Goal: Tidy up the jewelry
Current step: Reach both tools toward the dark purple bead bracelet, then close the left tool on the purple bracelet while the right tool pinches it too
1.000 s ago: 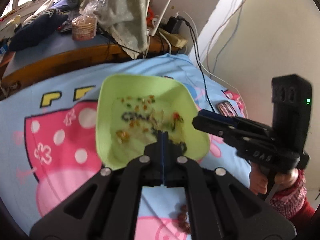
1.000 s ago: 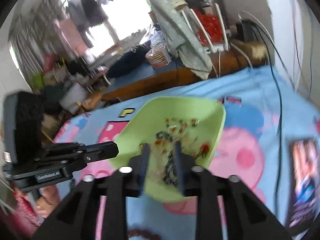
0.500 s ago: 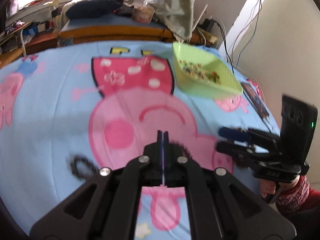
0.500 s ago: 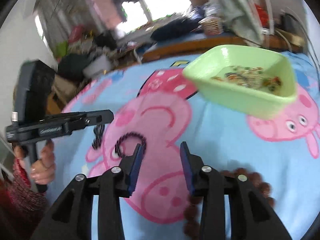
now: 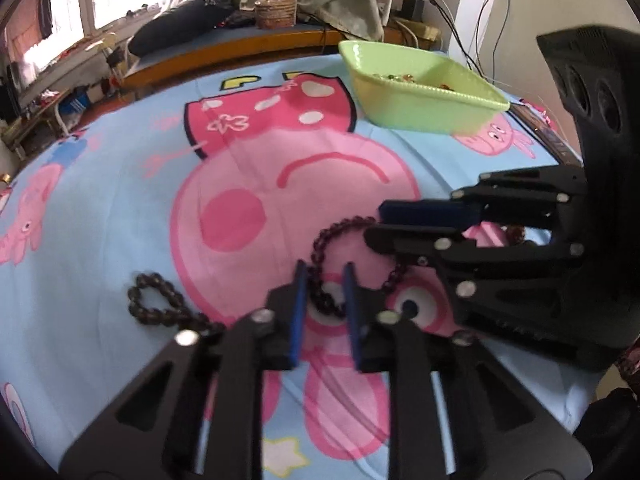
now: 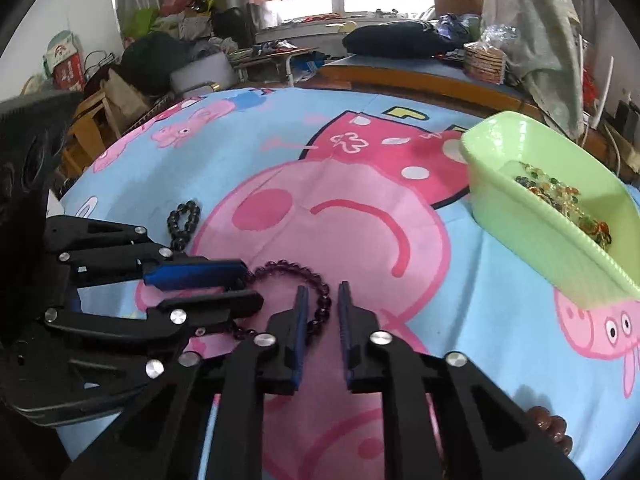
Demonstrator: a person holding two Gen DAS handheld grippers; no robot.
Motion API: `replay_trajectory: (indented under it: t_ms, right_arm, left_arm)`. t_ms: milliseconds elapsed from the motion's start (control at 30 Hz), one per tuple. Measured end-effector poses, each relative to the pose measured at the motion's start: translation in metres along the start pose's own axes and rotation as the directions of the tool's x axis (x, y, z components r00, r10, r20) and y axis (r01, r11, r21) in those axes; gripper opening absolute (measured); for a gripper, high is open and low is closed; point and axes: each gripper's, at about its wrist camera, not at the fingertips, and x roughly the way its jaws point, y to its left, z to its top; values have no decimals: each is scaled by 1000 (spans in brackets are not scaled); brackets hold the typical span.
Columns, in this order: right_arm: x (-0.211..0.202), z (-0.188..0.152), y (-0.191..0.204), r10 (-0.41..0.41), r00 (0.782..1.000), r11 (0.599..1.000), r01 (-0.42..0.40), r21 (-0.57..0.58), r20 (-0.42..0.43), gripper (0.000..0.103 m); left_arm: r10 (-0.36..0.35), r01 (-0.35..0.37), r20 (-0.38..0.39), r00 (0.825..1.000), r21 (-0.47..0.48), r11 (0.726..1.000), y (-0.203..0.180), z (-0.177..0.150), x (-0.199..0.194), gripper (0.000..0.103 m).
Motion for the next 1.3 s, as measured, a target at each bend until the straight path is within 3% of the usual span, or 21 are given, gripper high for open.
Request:
replay_trajectory:
  t_ms: [167,467,833,1300]
  right_arm:
    - [-11,-14,2,9,1000,1000,-9,4,6,0]
    - [-66,-82,8,47,998,991,-51,124,35,0]
    - [-69,-89,23,-38,997,996,32,79,70,0]
    - [-66,-89,20,-38,996,995,31,90,83,0]
  left_arm:
    - [-51,51,-11,999,-18,999,-1,-4,-4,7]
    - [-192,194,-40,981,47,980,-44,-41,-25,7]
    - [-125,126,-21,992,83,989,-56,-41,-24,7]
    - [-124,122,20,992,84,989,-55,-46,-25,7]
